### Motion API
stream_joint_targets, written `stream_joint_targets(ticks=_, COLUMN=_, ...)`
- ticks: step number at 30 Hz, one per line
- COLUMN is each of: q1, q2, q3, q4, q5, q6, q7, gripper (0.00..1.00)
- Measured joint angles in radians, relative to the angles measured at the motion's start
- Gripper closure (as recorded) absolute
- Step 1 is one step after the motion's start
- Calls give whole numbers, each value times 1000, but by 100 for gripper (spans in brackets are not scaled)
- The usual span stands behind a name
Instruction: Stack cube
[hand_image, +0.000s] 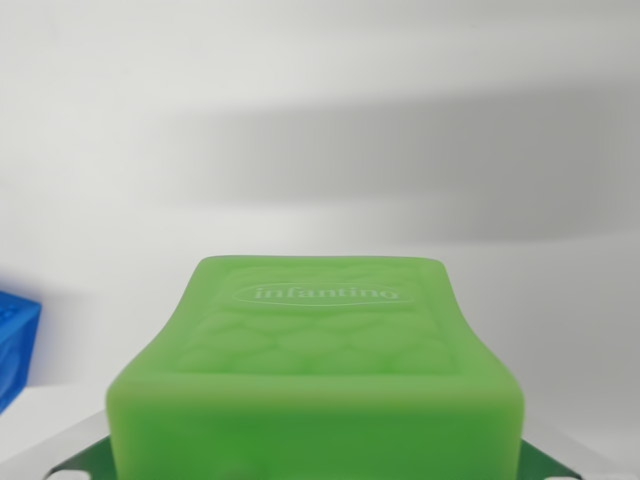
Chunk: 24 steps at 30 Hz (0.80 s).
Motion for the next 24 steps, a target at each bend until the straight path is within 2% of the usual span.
stream_joint_targets(ticks=24, q1=87, q2=-5, q3=3, q4=-19, q5=-1, q6=15, q7=160, gripper=100)
